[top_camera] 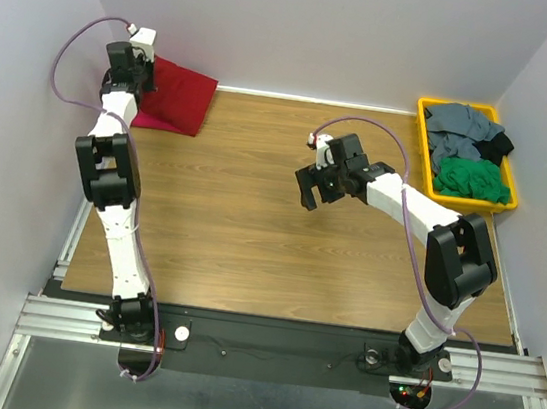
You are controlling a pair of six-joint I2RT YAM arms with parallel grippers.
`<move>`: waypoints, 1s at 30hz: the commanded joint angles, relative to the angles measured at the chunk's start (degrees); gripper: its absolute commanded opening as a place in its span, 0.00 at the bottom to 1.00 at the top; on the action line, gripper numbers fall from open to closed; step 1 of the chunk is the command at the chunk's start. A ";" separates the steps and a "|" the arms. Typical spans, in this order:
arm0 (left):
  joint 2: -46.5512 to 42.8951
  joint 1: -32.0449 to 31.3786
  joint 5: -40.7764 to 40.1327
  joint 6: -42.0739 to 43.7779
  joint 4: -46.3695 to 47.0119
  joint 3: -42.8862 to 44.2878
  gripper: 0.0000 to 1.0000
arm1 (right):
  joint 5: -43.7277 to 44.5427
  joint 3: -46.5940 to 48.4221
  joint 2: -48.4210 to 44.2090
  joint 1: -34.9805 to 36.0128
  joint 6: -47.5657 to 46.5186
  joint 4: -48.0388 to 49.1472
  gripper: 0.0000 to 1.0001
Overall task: Fold and stack the t-shirts
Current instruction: Neatly place the folded tshirt to the corner
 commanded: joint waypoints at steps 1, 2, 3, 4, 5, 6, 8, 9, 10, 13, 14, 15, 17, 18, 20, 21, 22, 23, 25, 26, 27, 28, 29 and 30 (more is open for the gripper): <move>1.41 2.47 1.74 3.66 1.98 3.97 0.10 | 0.63 0.06 0.13 0.39 -1.13 -0.45 1.00; 1.85 2.82 1.22 4.62 1.98 4.06 0.10 | 0.54 -0.03 0.22 0.39 -1.13 -0.54 1.00; 2.82 3.52 1.21 4.89 1.54 4.50 0.13 | 0.54 -0.20 0.31 0.30 -1.22 -0.71 1.00; 3.35 3.79 1.21 5.16 1.45 4.50 0.15 | 0.54 -0.20 0.31 0.39 -1.30 -0.71 1.00; 3.70 3.88 1.30 5.42 1.28 4.41 0.17 | 0.54 -0.29 0.40 0.39 -1.31 -0.71 1.00; 4.40 3.97 0.78 6.38 1.02 4.24 0.23 | 0.45 -0.29 0.49 0.39 -1.31 -0.80 1.00; 4.85 4.23 -0.88 6.83 0.75 3.89 0.31 | 0.45 -0.29 0.49 0.39 -1.39 -1.06 1.00; 5.11 4.41 -1.33 6.92 0.49 3.88 0.35 | 0.54 -0.29 0.49 0.30 -1.39 -1.07 1.00; 5.28 4.67 -1.77 7.53 -0.65 4.58 0.38 | 0.63 -0.38 0.31 0.39 -1.57 -1.24 1.00; 4.41 5.46 -3.00 7.36 -2.15 5.73 0.46 | 0.54 -0.55 0.05 0.39 -1.57 -1.33 1.00; 3.71 5.81 -3.01 7.10 -2.15 5.73 0.47 | 0.45 -0.64 -0.21 0.30 -1.57 -1.33 1.00; 2.40 6.25 -3.88 6.92 -2.15 6.08 0.53 | 0.19 -0.82 -0.30 0.39 -1.57 -1.33 1.00; 1.16 6.43 -6.33 7.88 -2.41 6.87 0.57 | 0.01 -0.90 -0.74 0.39 -1.39 -1.42 1.00; 0.55 6.43 -6.69 8.75 -3.72 7.31 0.57 | 0.01 -0.99 -0.83 0.39 -1.48 -1.50 1.00; -1.47 6.43 -8.27 10.08 -4.35 7.49 0.62 | -0.17 -1.17 -1.01 0.39 -1.39 -1.42 1.00; -2.61 6.52 -9.76 10.87 -4.26 7.49 0.62 | -0.34 -1.34 -1.18 0.39 -1.39 -1.42 1.00; -2.97 6.43 -10.64 11.83 -4.26 7.58 0.62 | -0.51 -1.43 -1.27 0.30 -1.31 -1.42 1.00; -3.41 6.43 -12.39 12.27 -3.83 7.75 0.62 | -0.69 -1.61 -1.36 0.39 -1.31 -1.33 1.00; -4.12 6.60 -14.16 12.54 -2.86 8.10 0.62 | -0.78 -2.05 -1.54 0.39 -1.22 -1.33 1.00; -4.29 6.61 -12.78 12.46 -2.85 8.28 0.61 | -0.87 -2.13 -1.62 0.39 -1.30 -1.42 1.00; -4.82 6.61 -12.15 12.37 -1.90 7.93 0.61 | -0.87 -2.31 -1.80 0.30 -1.22 -1.42 1.00; -5.08 6.78 -11.19 12.02 -0.50 7.58 0.57 | -1.04 -2.57 -1.97 0.30 -1.22 -1.42 1.00; -5.43 6.87 -9.44 11.49 -0.13 7.14 0.54 | -1.22 -2.66 -1.97 0.30 -1.13 -1.33 1.00; -5.61 6.87 -4.64 11.14 -0.04 6.44 0.52 | -1.31 -2.75 -1.97 0.30 -1.13 -1.33 1.00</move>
